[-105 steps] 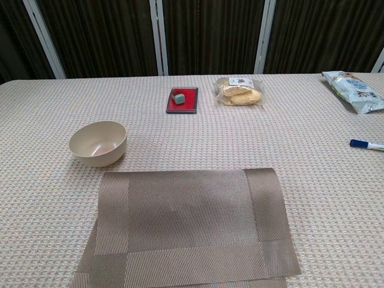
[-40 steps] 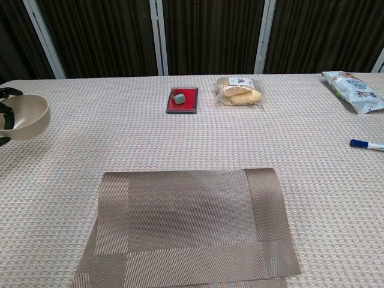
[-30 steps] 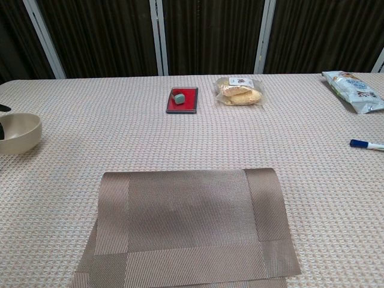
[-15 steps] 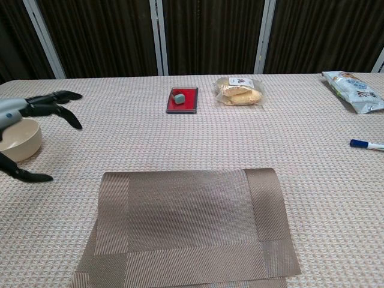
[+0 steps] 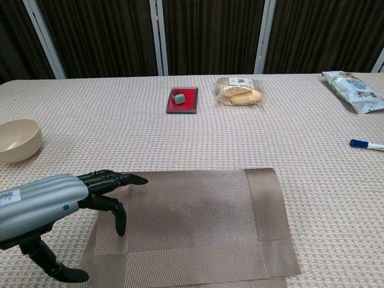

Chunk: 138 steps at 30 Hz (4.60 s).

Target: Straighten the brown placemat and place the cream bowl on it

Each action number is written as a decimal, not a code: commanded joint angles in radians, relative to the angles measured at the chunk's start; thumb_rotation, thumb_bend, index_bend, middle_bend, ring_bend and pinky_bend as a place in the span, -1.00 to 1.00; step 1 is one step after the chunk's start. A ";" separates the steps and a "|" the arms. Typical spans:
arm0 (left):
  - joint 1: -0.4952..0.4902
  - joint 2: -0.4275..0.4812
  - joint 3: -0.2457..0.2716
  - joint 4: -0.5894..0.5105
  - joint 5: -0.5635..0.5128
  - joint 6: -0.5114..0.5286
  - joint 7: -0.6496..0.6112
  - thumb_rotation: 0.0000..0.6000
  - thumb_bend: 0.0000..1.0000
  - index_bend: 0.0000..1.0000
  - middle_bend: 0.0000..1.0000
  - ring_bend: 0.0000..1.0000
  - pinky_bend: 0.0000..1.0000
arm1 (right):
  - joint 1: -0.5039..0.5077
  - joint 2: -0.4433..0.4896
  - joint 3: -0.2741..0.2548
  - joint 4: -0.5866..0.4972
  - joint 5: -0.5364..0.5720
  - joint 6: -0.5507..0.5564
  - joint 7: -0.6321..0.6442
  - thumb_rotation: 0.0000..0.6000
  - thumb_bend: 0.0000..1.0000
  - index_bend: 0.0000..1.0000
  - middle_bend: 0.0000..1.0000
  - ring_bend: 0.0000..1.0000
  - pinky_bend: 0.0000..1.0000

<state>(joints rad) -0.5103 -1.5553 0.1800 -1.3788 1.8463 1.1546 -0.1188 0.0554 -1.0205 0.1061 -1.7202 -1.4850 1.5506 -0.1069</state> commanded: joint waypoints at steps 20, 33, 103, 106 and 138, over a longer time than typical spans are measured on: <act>0.003 -0.094 0.052 0.167 0.044 0.046 -0.028 1.00 -0.80 -0.18 -1.00 -1.00 -1.00 | 0.004 -0.002 0.006 0.002 0.011 -0.007 -0.006 1.00 -1.00 -1.00 -1.00 -1.00 -1.00; 0.001 -0.085 0.061 0.176 0.036 0.047 0.005 1.00 -0.76 -0.18 -1.00 -1.00 -1.00 | 0.003 0.000 0.007 0.004 0.012 -0.006 0.000 1.00 -1.00 -1.00 -1.00 -1.00 -1.00; -0.009 -0.115 0.069 0.180 0.004 0.025 0.026 1.00 -0.13 0.14 -1.00 -1.00 -1.00 | -0.001 0.010 0.009 0.000 0.006 0.002 0.019 1.00 -1.00 -1.00 -1.00 -1.00 -1.00; -0.009 -0.114 0.069 0.177 0.002 0.023 0.026 1.00 -0.07 0.18 -1.00 -1.00 -1.00 | -0.002 0.010 0.009 0.000 0.006 0.002 0.020 1.00 -1.00 -1.00 -1.00 -1.00 -1.00; -0.250 -0.090 -0.510 0.120 -0.714 -0.276 0.111 1.00 0.01 0.39 -1.00 -1.00 -1.00 | 0.009 -0.011 0.010 0.006 0.020 -0.015 -0.031 1.00 -1.00 -1.00 -1.00 -1.00 -1.00</act>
<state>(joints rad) -0.7103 -1.6278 -0.2579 -1.3168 1.2323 0.9414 -0.0604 0.0637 -1.0307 0.1156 -1.7153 -1.4656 1.5360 -0.1367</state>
